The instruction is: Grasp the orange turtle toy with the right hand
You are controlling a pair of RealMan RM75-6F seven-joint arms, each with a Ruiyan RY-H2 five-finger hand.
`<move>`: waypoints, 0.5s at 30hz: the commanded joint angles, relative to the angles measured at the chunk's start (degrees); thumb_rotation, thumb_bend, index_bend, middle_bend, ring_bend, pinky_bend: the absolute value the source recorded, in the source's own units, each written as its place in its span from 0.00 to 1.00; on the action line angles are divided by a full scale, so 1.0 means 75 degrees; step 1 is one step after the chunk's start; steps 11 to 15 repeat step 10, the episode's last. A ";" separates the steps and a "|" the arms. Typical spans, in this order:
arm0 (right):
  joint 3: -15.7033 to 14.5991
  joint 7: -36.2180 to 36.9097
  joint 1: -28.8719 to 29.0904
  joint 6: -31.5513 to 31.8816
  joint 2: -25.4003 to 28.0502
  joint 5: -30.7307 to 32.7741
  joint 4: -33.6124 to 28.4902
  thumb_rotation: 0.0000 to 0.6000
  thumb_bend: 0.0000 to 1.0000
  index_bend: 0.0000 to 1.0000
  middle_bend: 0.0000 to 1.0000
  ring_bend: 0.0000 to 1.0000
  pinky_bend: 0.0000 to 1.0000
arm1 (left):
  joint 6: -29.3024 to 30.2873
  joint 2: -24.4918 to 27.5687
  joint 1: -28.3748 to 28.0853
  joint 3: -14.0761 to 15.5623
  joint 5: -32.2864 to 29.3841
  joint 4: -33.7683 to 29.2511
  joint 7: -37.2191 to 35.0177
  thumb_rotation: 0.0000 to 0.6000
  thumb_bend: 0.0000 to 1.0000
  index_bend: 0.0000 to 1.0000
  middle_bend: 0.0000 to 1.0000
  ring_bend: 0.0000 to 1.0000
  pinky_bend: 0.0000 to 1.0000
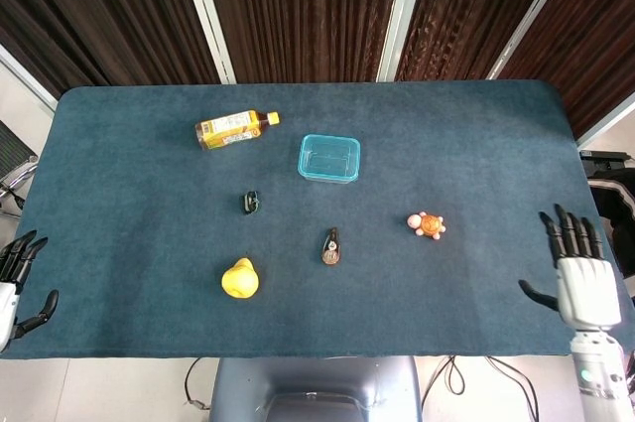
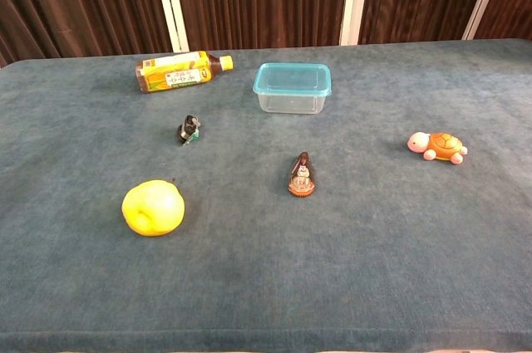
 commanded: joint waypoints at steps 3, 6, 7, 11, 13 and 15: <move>-0.0028 -0.0127 -0.0366 0.0064 0.0355 0.0280 -0.0411 1.00 0.06 0.00 0.00 0.00 0.00 | -0.0060 -0.0085 -0.0059 -0.0009 0.0030 -0.0102 0.0322 1.00 0.42 0.11 0.04 0.08 0.35; -0.0007 -0.0067 -0.0428 0.0074 0.0384 0.0235 -0.0423 1.00 0.06 0.00 0.00 0.00 0.00 | -0.0089 -0.0127 -0.0091 -0.0007 0.0060 -0.0143 0.0470 1.00 0.42 0.10 0.04 0.08 0.35; -0.0008 -0.0045 -0.0448 0.0060 0.0411 0.0236 -0.0454 1.00 0.06 0.00 0.00 0.00 0.00 | -0.0103 -0.0137 -0.0103 -0.0008 0.0064 -0.0149 0.0508 1.00 0.42 0.10 0.04 0.08 0.35; 0.0027 -0.0006 -0.0493 0.0056 0.0438 0.0213 -0.0499 1.00 0.06 0.00 0.00 0.00 0.00 | -0.0167 -0.0148 -0.0134 -0.0005 0.0052 -0.0171 0.0565 1.00 0.42 0.10 0.04 0.08 0.35; 0.0027 -0.0006 -0.0493 0.0056 0.0438 0.0213 -0.0499 1.00 0.06 0.00 0.00 0.00 0.00 | -0.0167 -0.0148 -0.0134 -0.0005 0.0052 -0.0171 0.0565 1.00 0.42 0.10 0.04 0.08 0.35; 0.0027 -0.0006 -0.0493 0.0056 0.0438 0.0213 -0.0499 1.00 0.06 0.00 0.00 0.00 0.00 | -0.0167 -0.0148 -0.0134 -0.0005 0.0052 -0.0171 0.0565 1.00 0.42 0.10 0.04 0.08 0.35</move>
